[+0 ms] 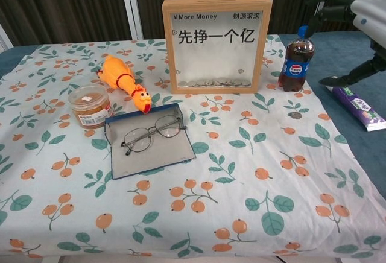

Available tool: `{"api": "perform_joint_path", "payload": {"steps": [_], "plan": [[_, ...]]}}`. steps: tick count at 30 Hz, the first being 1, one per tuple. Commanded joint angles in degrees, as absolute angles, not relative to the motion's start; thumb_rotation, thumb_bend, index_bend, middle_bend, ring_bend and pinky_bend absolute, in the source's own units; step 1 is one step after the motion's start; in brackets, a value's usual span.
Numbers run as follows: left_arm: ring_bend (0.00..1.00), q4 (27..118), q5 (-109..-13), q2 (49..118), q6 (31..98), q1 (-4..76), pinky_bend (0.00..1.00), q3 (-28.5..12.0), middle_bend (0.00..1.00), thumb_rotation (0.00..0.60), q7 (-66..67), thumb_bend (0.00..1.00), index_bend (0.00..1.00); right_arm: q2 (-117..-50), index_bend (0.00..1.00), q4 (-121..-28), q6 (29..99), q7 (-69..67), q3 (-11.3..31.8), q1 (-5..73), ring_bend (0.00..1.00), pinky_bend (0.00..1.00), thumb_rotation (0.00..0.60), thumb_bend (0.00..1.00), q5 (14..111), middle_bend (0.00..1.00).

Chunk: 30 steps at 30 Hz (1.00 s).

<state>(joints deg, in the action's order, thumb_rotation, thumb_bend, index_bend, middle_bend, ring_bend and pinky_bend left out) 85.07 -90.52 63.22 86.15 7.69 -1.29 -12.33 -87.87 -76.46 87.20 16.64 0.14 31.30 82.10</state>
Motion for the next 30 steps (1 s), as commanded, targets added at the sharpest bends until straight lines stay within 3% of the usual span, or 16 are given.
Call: {"api": "perform_joint_path", "payload": {"steps": [1,5,22,30], "plan": [[0.01,85.0,-90.5,63.2,86.2,7.7,0.02,-1.3,0.08,0.6,-12.5,0.45,0.0,-92.3,0.53,-67.0,82.5,11.1,1.2,29.8,0.01,0.09,0.6,0.42,79.7,0.2],[0.01,84.9,-90.5,63.2,86.3,7.6,0.02,-1.3,0.08,0.6,-12.6,0.45,0.0,-96.0,0.57,-59.8,78.4,10.1,3.2,30.8,0.01,0.09,0.6,0.5,78.4,0.2],[0.01,84.8,-90.4,63.2,86.1,7.5,0.02,-1.1,0.08,0.6,-12.9,0.44,0.0,-103.8,0.6,-44.2,69.3,6.9,4.3,31.7,0.01,0.08,0.6,0.47,78.9,0.2],[0.01,84.6,-90.0,63.2,86.0,7.6,0.02,-1.3,0.08,0.6,-13.0,0.45,0.0,-105.0,0.58,-39.9,65.6,3.8,4.8,32.5,0.0,0.05,0.6,0.51,79.4,0.2]]}}
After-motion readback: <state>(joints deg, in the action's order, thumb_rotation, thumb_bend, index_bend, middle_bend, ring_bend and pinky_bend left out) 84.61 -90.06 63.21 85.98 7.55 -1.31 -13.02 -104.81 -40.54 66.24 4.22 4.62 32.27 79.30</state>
